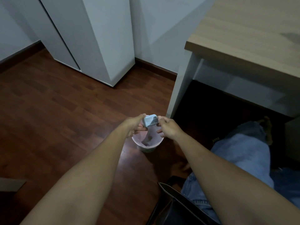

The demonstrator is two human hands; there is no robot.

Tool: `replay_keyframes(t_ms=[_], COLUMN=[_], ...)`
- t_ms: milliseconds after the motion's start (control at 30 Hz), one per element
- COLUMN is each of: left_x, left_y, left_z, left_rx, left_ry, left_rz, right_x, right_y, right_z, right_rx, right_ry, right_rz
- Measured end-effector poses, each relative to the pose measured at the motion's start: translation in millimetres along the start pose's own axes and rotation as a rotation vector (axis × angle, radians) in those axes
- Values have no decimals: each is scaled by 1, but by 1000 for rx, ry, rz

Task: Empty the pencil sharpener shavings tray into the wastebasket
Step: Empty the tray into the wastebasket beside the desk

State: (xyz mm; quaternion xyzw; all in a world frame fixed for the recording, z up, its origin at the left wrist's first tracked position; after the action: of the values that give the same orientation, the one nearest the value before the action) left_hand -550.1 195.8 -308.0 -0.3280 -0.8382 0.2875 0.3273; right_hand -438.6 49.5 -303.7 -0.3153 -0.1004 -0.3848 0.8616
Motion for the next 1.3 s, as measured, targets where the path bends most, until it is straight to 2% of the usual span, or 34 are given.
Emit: replay_keyframes(t_ms=[133, 333, 467, 900, 1033, 1300], left_x=[8, 22, 39, 122, 136, 110], left_y=[14, 16, 5, -79, -108, -154], left_z=[1, -9, -29, -169, -206, -261], left_rx=[-41, -194, -298, -717, -826, -946], left_ry=[24, -74, -152, -274, -265, -310], left_rz=[11, 105, 93, -67, -81, -37], right_x=[4, 18, 24, 85, 114, 216], right_y=[-1, -6, -8, -61, -82, -106], right_z=[7, 32, 55, 230, 269, 297], right_rx=[-11, -1, 13, 375, 486, 668], right_ry=[-5, 31, 9, 107, 55, -144], right_rz=[-33, -74, -70, -121, -126, -359])
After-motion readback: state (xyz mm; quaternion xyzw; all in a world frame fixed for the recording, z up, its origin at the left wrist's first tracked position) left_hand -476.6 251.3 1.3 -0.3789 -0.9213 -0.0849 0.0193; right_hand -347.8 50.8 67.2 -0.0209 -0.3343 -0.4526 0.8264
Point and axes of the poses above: each hand's wrist, its own y-axis towards the middle knuckle, its own x-axis out of the back of the hand, z = x × y, the point moved 4 cm from there along y, towards the middle knuckle, and after that the axes turned 10 degrees about -z, right-handed, at the moved point
